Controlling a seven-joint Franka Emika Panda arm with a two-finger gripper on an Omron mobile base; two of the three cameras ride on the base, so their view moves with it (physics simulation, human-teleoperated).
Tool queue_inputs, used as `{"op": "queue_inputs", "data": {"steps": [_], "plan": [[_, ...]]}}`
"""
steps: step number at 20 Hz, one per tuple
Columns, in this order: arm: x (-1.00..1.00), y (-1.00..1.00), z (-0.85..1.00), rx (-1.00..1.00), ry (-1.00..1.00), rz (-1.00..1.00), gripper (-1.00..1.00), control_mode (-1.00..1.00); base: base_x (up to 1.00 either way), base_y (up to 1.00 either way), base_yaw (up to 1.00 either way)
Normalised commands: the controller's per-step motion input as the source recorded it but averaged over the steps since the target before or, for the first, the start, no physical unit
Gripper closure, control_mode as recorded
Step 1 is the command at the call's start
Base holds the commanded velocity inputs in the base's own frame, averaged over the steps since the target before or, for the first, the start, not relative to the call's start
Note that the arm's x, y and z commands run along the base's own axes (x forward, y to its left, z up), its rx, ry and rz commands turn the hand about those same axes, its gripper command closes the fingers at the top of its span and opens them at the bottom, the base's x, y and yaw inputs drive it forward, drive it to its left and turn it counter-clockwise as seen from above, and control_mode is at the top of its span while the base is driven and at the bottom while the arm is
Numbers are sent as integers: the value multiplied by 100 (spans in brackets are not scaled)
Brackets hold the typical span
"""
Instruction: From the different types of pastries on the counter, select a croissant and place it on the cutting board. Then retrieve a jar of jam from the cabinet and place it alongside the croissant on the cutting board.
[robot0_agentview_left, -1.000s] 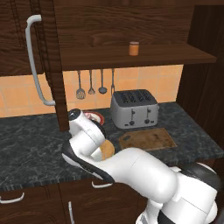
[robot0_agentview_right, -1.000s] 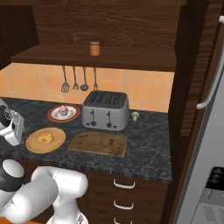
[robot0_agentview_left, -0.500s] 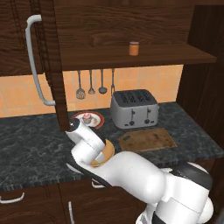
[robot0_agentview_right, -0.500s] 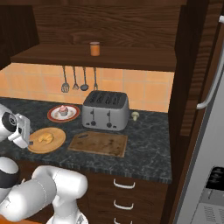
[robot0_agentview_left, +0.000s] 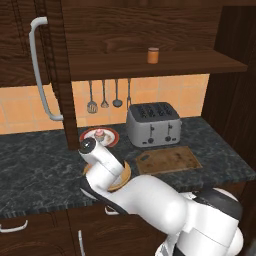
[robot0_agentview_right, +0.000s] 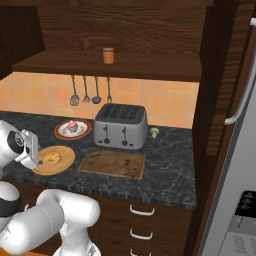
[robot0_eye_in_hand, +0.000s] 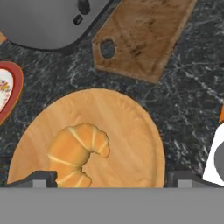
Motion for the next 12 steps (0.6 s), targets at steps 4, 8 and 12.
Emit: {"op": "queue_inputs", "data": {"steps": [4,8,12], "plan": [[70,44,-2,-1,0,-18,-100,-100,0,0,0],[49,56,-4,-6,0,-18,-100,-100,0,0,0],[23,0,0,0,0,0,-100,-100,0,0,0]]}}
